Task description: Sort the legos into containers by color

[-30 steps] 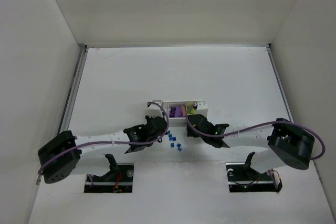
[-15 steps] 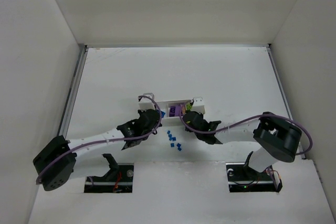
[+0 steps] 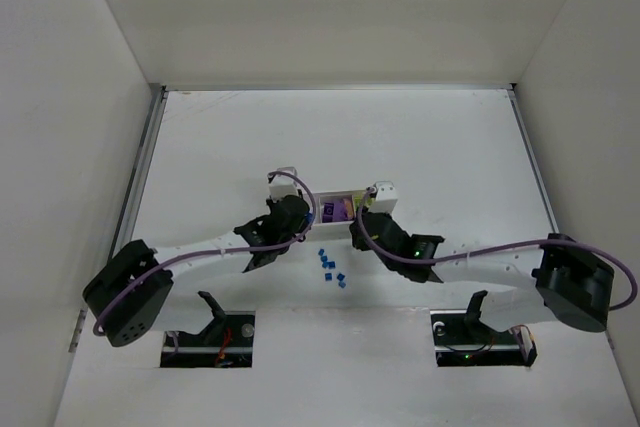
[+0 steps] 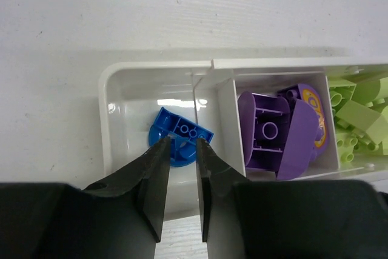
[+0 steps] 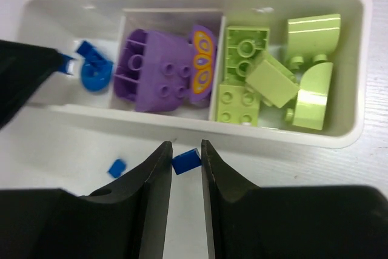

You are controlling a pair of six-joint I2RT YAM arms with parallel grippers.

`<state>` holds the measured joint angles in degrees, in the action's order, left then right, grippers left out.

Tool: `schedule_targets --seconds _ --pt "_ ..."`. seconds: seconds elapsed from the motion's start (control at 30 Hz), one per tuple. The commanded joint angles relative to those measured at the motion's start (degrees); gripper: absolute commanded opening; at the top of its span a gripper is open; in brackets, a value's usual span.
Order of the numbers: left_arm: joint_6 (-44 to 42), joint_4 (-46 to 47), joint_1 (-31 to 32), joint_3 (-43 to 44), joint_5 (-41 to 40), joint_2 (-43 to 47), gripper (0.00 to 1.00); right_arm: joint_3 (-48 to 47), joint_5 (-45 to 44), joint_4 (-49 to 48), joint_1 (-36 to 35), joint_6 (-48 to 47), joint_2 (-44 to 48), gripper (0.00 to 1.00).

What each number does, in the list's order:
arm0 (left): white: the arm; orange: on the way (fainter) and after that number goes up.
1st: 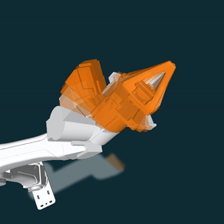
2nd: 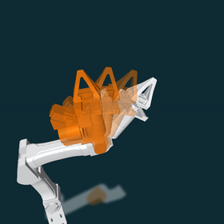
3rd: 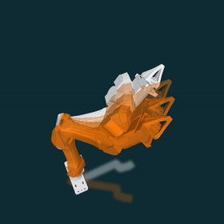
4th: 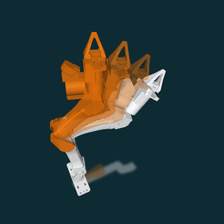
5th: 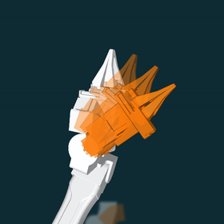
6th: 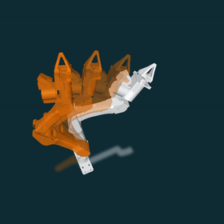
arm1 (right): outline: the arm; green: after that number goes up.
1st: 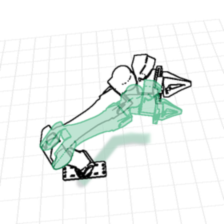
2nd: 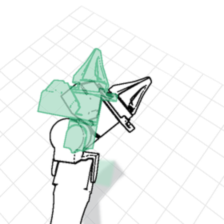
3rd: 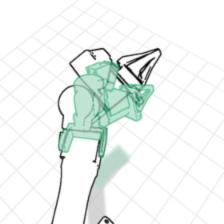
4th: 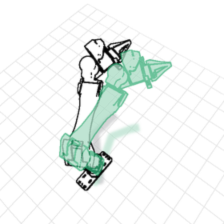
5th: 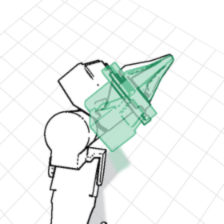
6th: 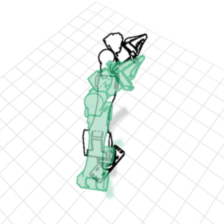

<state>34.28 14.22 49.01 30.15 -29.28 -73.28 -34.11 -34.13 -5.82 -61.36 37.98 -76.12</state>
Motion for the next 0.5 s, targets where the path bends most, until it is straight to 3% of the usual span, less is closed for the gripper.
schedule_targets --seconds 0.0,0.17,0.4,0.47 --pt "-1.41 1.96 0.16 2.54 -0.43 2.86 0.24 -3.24 1.08 0.99 -1.26 -0.09 2.55 0.30" --pt "-0.98 -2.69 -0.02 1.76 -2.09 9.45 0.30 -9.03 6.70 -4.44 -0.73 -3.87 -1.65 0.30" --pt "4.20 -13.85 5.24 -3.07 -4.29 21.05 0.25 -18.26 11.62 -7.79 0.06 -5.72 -11.76 0.31" --pt "4.91 -15.18 7.44 -5.44 -5.96 23.87 0.24 -20.55 12.77 -8.24 1.02 -5.20 -14.57 0.35"
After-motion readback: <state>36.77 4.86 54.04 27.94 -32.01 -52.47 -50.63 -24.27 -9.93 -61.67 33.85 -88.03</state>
